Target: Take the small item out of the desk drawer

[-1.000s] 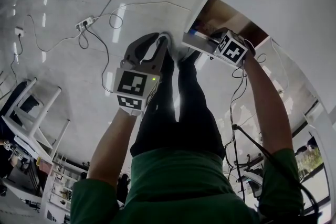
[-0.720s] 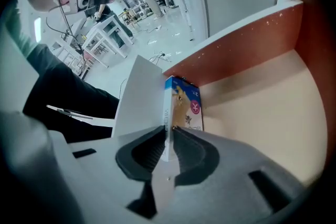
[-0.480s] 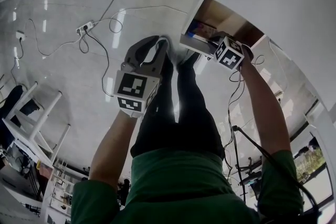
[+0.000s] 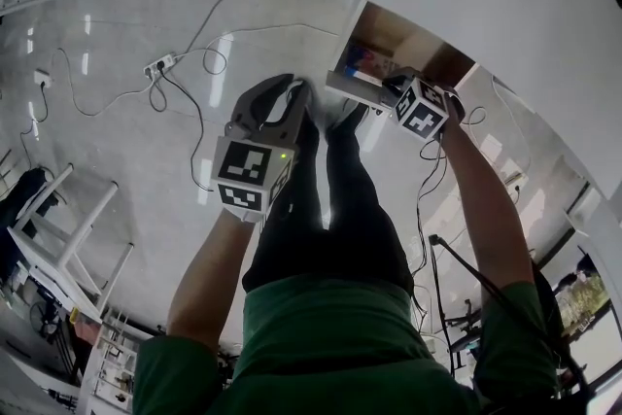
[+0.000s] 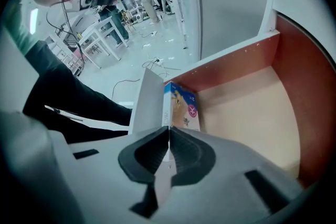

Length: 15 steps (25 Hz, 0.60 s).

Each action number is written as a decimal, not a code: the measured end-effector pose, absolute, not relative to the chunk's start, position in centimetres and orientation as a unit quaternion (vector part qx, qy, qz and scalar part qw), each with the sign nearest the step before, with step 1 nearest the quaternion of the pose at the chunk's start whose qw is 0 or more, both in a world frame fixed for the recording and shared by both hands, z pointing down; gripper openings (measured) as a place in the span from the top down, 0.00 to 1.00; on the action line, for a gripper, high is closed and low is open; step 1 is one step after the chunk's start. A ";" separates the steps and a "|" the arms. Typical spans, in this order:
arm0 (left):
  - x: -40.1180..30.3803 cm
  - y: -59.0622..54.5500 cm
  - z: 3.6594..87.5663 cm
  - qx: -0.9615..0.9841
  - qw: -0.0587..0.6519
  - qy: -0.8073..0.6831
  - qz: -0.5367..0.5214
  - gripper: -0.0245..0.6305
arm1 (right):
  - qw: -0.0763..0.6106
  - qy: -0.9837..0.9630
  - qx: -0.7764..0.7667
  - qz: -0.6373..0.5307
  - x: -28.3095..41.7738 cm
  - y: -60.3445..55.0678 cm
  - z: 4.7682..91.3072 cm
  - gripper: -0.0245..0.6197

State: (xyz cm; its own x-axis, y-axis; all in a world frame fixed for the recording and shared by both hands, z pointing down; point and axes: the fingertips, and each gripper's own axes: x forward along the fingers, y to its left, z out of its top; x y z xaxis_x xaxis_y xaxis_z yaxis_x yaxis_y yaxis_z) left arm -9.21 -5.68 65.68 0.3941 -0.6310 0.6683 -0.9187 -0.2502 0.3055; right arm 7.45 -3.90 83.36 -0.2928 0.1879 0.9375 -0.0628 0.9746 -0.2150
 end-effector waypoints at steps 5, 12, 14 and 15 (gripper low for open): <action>-8.7 -5.7 64.6 0.765 0.337 -0.507 0.211 0.85 | 0.590 -0.801 -0.033 0.097 8.0 -3.9 81.6 0.95; -8.2 -6.1 62.2 0.774 0.323 -0.506 0.203 0.85 | 0.582 -0.808 -0.015 0.089 8.2 -4.3 78.0 0.95; -8.0 -6.1 61.5 0.777 0.320 -0.504 0.201 0.85 | 0.576 -0.813 -0.008 0.088 8.1 -4.3 76.9 0.95; -8.0 -6.2 61.1 0.778 0.318 -0.504 0.200 0.85 | 0.574 -0.814 -0.005 0.086 8.0 -4.2 76.3 0.95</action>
